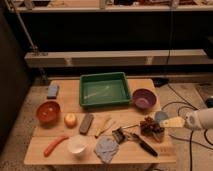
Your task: Wipe tray with sponge
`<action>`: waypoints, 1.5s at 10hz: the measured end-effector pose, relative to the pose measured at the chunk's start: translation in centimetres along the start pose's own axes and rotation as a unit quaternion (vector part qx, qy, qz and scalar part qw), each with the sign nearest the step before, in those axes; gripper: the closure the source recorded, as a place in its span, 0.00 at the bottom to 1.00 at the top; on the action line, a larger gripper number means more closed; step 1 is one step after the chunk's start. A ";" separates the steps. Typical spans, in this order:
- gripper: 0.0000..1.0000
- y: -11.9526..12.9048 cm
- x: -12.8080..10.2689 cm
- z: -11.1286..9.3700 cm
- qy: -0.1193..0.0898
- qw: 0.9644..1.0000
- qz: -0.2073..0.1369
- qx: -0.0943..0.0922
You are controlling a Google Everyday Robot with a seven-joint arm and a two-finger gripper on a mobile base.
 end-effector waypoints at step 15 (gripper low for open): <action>0.20 -23.6 17.5 1.6 0.007 0.979 -0.203 -0.003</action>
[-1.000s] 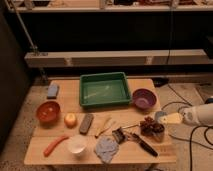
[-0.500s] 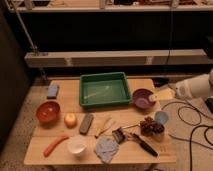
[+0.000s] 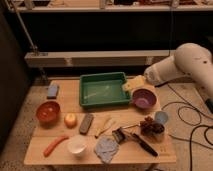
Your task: Wipe tray with sponge
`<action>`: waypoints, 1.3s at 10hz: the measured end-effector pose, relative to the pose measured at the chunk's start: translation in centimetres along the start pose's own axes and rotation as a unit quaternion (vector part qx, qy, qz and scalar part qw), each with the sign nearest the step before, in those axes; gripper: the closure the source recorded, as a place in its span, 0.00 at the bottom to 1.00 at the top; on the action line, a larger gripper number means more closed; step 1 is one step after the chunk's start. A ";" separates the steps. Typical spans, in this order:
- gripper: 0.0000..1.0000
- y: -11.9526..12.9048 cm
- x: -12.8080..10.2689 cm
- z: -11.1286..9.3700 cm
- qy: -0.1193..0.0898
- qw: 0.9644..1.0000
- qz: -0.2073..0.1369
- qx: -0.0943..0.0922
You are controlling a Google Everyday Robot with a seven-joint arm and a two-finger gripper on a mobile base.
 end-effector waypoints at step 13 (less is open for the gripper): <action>0.20 -1.4 4.7 0.8 0.016 0.999 -0.026 0.022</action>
